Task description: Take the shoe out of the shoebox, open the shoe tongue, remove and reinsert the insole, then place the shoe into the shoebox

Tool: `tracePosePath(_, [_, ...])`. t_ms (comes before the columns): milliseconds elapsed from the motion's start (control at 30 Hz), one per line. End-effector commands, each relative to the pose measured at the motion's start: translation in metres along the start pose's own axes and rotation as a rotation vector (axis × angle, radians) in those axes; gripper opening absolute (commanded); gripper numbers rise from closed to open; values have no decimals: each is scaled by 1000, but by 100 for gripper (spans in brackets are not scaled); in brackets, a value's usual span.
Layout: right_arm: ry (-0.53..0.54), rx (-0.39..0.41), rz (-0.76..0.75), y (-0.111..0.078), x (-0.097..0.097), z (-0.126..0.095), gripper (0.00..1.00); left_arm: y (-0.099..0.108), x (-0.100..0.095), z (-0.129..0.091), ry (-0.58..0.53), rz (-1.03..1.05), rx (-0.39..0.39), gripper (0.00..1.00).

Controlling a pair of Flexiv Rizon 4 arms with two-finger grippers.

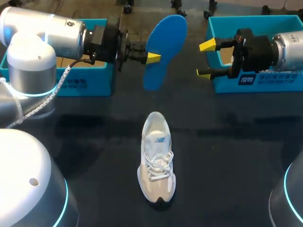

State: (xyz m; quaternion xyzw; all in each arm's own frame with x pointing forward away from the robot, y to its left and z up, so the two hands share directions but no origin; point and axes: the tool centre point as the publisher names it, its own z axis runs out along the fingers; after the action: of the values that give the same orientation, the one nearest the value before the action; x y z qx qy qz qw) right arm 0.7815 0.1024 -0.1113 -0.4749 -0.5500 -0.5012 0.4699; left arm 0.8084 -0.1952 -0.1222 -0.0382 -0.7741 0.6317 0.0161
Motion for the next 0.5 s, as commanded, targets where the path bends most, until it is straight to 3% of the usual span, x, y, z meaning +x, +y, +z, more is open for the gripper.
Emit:
tracePosePath(33, [-3, 0, 0, 0, 0, 1, 100, -5, 4, -4, 25, -298, -22, 0])
tracePosePath(167, [-3, 0, 0, 0, 0, 1, 100, -8, -3, -13, 277, -655, -56, 0])
tracePosePath(500, [-3, 0, 0, 0, 0, 1, 100, -8, -3, -13, 277, -655, -56, 0])
